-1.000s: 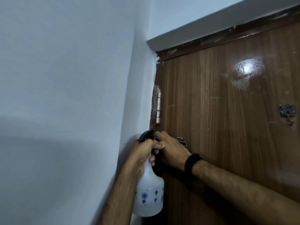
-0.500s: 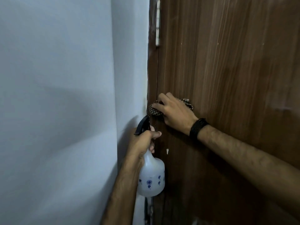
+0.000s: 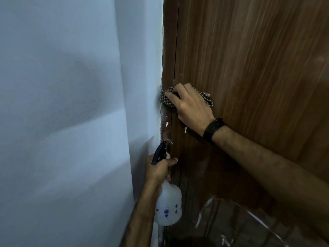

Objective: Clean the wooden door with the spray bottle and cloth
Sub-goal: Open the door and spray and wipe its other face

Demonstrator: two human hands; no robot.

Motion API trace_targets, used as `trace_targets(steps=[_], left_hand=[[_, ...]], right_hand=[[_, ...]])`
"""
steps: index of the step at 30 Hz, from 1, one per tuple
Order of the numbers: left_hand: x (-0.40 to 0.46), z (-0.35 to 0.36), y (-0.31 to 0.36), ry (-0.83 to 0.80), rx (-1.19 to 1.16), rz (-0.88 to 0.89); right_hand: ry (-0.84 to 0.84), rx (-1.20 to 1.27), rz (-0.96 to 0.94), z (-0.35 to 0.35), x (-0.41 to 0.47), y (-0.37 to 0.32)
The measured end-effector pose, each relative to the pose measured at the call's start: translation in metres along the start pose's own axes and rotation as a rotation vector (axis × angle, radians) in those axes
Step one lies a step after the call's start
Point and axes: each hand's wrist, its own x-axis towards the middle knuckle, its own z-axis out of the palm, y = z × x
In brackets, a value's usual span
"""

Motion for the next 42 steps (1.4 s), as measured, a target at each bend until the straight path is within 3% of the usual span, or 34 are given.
trace_targets(steps=[7, 13, 18, 27, 36, 42], left_hand=[[0.010, -0.011, -0.017, -0.001, -0.049, -0.018], [0.018, -0.014, -0.031, -0.040, -0.032, 0.013], [0.023, -0.017, -0.054, -0.061, -0.050, -0.083], [0.016, -0.028, -0.096, -0.059, 0.011, -0.033], [0.019, -0.035, -0.118, -0.062, 0.014, -0.016], [0.022, -0.035, -0.134, 0.015, 0.001, -0.153]], right_hand=[[-0.210, 0.017, -0.190, 0.026, -0.048, -0.035], [-0.042, -0.008, -0.011, 0.022, -0.014, -0.020], [-0.023, -0.003, -0.022, 0.031, -0.031, -0.028], [-0.378, 0.099, -0.269, 0.087, -0.153, -0.087], [-0.102, 0.109, 0.053, 0.077, -0.106, -0.074], [-0.308, 0.110, -0.146, 0.097, -0.160, -0.100]])
